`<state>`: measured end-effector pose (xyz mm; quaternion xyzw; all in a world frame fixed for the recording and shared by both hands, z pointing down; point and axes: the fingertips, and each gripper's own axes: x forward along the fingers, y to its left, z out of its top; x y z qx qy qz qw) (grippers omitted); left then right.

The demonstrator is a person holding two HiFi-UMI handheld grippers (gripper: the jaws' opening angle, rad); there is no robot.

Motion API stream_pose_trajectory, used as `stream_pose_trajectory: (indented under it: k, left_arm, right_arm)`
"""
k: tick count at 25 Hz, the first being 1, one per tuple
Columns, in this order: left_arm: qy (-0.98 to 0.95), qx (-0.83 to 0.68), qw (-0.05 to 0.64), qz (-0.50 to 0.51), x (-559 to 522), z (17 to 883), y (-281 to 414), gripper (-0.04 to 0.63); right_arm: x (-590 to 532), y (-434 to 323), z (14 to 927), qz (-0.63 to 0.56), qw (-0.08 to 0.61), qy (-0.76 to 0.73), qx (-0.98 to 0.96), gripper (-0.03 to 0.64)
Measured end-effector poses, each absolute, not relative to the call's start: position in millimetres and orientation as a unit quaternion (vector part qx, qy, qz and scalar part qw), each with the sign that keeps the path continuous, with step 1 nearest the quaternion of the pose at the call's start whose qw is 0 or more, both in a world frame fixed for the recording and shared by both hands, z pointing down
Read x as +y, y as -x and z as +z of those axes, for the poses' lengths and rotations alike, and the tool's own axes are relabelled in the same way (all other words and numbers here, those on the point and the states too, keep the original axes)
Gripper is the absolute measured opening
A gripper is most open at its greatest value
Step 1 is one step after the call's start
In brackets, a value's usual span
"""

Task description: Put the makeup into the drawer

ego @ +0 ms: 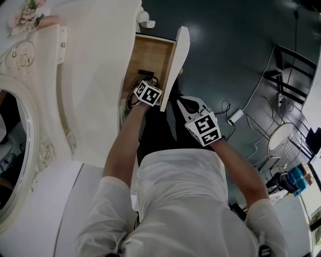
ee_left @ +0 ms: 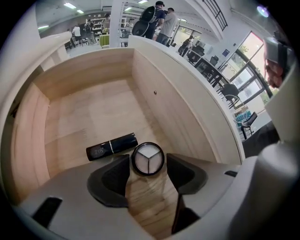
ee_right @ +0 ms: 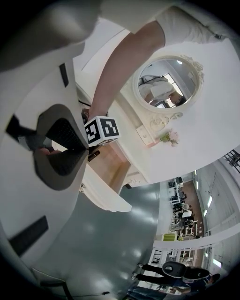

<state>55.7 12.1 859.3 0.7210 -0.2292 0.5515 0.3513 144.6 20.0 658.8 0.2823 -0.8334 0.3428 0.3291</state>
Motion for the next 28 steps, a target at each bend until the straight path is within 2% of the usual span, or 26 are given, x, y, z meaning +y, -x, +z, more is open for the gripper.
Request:
stream_pose_trajectory:
  k: [7, 12, 21, 28]
  left_arm:
    - [-0.718, -0.284, 0.359, 0.525, 0, 836, -52, 0.263]
    - [-0.733, -0.355, 0.344, 0.468, -19, 785, -51, 0.261]
    - [-0.717, -0.513, 0.316, 0.351, -19, 661, -13, 0.152]
    - [-0.701, -0.609, 0.282, 0.241, 5, 567, 46, 0.062]
  right_arm:
    - [11, -145, 652, 0.320, 0.331, -0.253, -0.851, 0.025]
    - [-1, -146, 636, 0.287, 0.332, -0.227, -0.869, 0.025]
    - [-28, -148, 589, 0.233, 0.315, -0.216, -0.894, 0.025]
    - [-45, -131, 526, 0.188, 0.254, -0.258, -0.913, 0.024]
